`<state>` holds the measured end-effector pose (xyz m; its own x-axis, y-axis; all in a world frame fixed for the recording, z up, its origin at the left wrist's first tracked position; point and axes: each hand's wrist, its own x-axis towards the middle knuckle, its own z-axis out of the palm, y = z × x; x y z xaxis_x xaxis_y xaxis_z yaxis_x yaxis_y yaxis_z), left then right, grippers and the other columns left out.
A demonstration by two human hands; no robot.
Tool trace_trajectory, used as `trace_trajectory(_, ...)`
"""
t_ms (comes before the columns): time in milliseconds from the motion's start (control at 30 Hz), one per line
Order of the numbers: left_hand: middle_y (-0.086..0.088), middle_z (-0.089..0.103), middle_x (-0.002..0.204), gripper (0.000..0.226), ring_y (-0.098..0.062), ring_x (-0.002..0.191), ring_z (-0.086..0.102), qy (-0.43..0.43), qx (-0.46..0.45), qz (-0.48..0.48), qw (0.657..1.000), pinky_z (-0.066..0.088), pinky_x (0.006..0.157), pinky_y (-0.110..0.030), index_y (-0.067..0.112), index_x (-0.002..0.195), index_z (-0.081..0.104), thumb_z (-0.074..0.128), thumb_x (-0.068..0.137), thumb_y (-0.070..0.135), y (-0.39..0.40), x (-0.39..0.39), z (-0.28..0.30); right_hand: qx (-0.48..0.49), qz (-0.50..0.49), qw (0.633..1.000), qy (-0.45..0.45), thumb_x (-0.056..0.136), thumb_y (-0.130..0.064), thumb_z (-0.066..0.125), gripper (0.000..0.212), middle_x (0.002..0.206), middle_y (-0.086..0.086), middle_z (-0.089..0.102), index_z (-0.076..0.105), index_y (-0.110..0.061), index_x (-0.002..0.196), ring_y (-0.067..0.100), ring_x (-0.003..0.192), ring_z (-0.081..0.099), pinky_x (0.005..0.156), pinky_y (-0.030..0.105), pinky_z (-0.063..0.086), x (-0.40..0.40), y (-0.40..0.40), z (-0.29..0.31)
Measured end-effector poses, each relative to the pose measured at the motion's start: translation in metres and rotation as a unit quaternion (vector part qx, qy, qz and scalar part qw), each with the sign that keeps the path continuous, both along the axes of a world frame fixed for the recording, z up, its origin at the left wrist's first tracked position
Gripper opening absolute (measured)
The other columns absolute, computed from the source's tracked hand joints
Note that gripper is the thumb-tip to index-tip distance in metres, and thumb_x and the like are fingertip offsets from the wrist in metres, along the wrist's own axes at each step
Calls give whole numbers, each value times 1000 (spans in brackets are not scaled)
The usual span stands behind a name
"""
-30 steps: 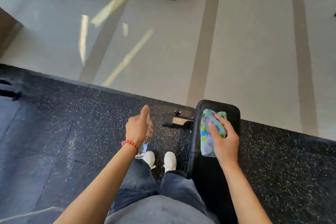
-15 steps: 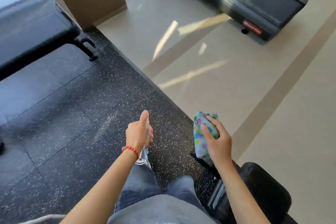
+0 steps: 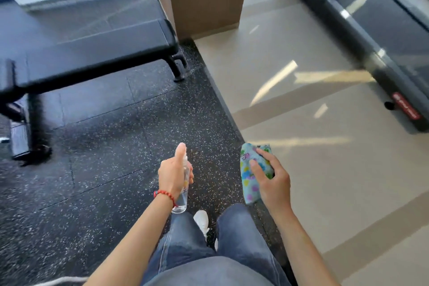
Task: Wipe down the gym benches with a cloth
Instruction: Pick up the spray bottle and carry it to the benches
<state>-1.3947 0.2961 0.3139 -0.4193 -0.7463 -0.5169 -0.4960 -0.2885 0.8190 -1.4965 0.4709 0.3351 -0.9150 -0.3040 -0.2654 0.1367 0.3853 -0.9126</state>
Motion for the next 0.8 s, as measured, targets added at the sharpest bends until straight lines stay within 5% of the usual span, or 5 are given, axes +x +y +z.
trace_trajectory(200, -15, 55, 51, 72, -15, 35, 48, -14, 13, 72, 997, 44, 55, -27, 1, 51, 55, 37, 93, 56, -60, -55, -6, 2, 50, 999, 8, 74, -34, 64, 23, 108, -2, 68, 63, -40, 97, 12, 92, 65, 85, 37, 54, -81, -69, -9)
trace_trajectory(433, -9, 55, 46, 68, -18, 40, 50, 15, -8, 141, 990, 45, 57, -28, 4, 50, 55, 38, 93, 54, -136, -153, 12, -14, 121, 993, 9, 83, -19, 68, 26, 103, -9, 68, 66, -37, 102, 12, 89, 66, 82, 42, 55, -198, -159, -3)
trace_trajectory(667, -9, 55, 46, 67, -19, 40, 50, 33, -18, 205, 978, 45, 57, -28, 5, 49, 56, 40, 94, 51, -203, -208, 22, -19, 178, 984, 14, 83, -16, 66, 25, 96, -22, 62, 65, -32, 102, -9, 79, 62, 70, 15, 52, -271, -245, 14)
trace_trajectory(800, -11, 55, 49, 65, -17, 38, 51, 24, -10, 223, 974, 45, 54, -28, 2, 53, 56, 40, 93, 51, -259, -232, 17, -5, 185, 983, 3, 83, -18, 67, 24, 96, -25, 62, 67, -30, 104, -1, 84, 64, 77, 30, 55, -298, -299, 7)
